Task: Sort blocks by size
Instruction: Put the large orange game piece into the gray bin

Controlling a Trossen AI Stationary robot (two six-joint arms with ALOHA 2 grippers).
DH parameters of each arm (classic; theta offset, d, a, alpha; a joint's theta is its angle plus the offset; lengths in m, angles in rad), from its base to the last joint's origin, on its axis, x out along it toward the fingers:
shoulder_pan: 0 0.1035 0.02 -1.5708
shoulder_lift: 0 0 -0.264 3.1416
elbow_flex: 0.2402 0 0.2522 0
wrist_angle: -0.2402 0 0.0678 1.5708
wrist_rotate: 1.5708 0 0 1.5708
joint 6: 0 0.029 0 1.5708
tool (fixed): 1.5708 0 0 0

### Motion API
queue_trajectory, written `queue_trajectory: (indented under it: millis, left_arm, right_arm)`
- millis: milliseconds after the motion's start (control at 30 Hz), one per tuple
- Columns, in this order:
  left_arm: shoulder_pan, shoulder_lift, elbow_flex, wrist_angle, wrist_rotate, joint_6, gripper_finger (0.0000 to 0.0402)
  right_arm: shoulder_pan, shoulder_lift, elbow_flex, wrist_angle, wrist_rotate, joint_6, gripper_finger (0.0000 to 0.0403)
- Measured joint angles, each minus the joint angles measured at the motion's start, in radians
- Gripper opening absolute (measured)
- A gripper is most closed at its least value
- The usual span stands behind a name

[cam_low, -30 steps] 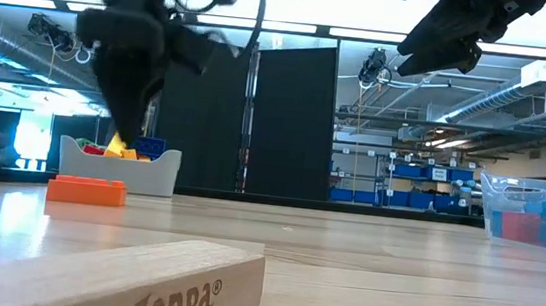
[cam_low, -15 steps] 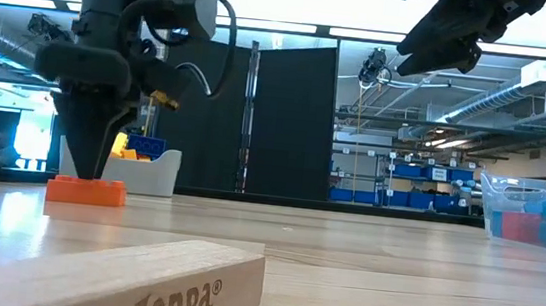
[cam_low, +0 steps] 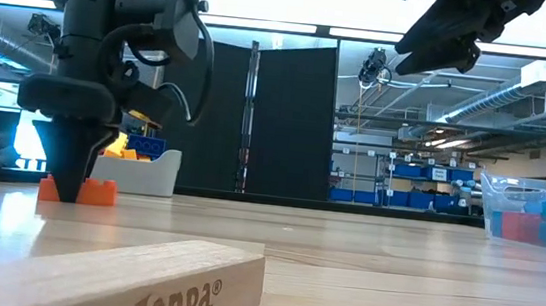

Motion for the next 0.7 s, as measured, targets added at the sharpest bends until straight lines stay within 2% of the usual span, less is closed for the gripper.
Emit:
queue_trajectory:
  millis: [167,433,567,700]
  left_arm:
    - [0.005,0.0,0.002,-0.004,0.004,-0.045,0.0146]
    - [0.017,-0.003,0.039,0.009,0.001,-0.073,0.0144]
    - [0.056,-0.066,0.043,0.034,0.0,-0.121,0.0144]
    - [0.128,-0.184,0.043,0.024,-0.02,-0.121,0.0144]
  right_arm:
    - [-0.014,0.0,0.0,0.001,0.0,0.0,0.0245]
    - [-0.03,0.0,0.0,0.014,0.0,0.0,0.024]
    - [-0.03,0.0,0.0,0.028,0.0,0.0,0.0243]
    - [-0.03,0.0,0.0,0.034,0.0,-0.004,0.0241]
